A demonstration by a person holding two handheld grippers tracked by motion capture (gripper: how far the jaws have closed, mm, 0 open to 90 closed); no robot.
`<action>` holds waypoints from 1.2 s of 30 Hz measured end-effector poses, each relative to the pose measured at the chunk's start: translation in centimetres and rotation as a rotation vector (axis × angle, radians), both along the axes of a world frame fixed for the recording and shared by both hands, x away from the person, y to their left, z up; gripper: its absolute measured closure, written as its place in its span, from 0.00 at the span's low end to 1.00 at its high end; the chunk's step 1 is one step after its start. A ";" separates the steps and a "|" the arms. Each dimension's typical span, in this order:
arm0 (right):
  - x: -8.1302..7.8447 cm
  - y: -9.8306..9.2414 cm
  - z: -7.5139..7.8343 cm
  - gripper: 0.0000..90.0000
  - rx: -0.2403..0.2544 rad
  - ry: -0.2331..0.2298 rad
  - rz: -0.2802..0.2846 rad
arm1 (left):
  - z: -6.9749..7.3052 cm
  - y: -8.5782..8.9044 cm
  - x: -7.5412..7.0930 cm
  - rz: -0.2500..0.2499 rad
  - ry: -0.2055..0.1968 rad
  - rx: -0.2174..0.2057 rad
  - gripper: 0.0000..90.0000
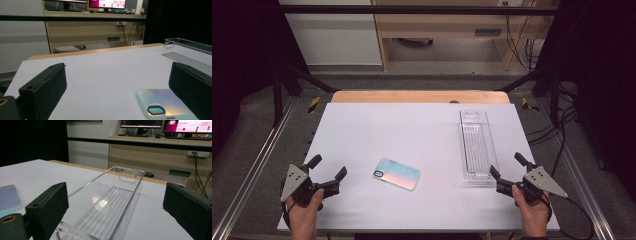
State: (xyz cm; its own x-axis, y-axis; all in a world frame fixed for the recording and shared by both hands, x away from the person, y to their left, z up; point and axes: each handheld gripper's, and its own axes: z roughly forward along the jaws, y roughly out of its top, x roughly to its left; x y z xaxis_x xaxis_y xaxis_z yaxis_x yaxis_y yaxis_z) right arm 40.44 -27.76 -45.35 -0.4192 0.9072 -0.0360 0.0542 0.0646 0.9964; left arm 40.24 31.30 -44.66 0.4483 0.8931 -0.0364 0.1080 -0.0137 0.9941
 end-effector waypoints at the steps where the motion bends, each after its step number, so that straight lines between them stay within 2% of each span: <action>1: 0.0 0.0 0.0 0.07 -0.001 0.001 -0.002 | 0.0 -0.1 0.0 0.001 0.005 0.001 0.01; 8: -0.1 -0.1 -0.1 0.06 -0.016 0.006 -0.014 | -0.1 -0.6 0.1 0.008 0.039 0.011 0.02; 16: -0.1 -0.1 -0.2 0.05 -0.029 0.006 -0.031 | -0.2 -1.1 0.2 0.021 0.060 0.023 0.03; 19: -0.2 -0.2 -0.2 0.05 -0.028 0.006 -0.033 | -0.3 -1.5 0.3 0.005 0.074 0.022 0.04; 22: -0.1 -0.1 -0.2 0.05 -0.031 0.009 -0.036 | -0.4 -2.5 0.6 -0.008 0.088 0.047 0.06; 31: -0.1 0.0 -0.2 0.05 -0.042 0.012 -0.034 | -0.6 -4.4 1.8 -0.067 0.119 0.081 0.10; 34: -0.1 -0.1 -0.2 0.05 -0.038 0.010 -0.036 | -0.4 -4.9 2.2 -0.076 0.122 0.105 0.10; 36: -0.2 -0.1 -0.2 0.05 -0.040 0.009 -0.036 | -0.2 -5.3 2.7 -0.083 0.117 0.105 0.11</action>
State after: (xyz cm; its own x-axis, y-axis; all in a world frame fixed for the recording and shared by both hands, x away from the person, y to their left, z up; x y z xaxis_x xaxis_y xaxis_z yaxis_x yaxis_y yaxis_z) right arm 40.29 -27.82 -45.58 -0.3866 0.9197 -0.0688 0.0661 0.1020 0.9926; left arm 42.91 26.00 -44.88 0.5187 0.8549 -0.0010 0.2172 -0.1306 0.9673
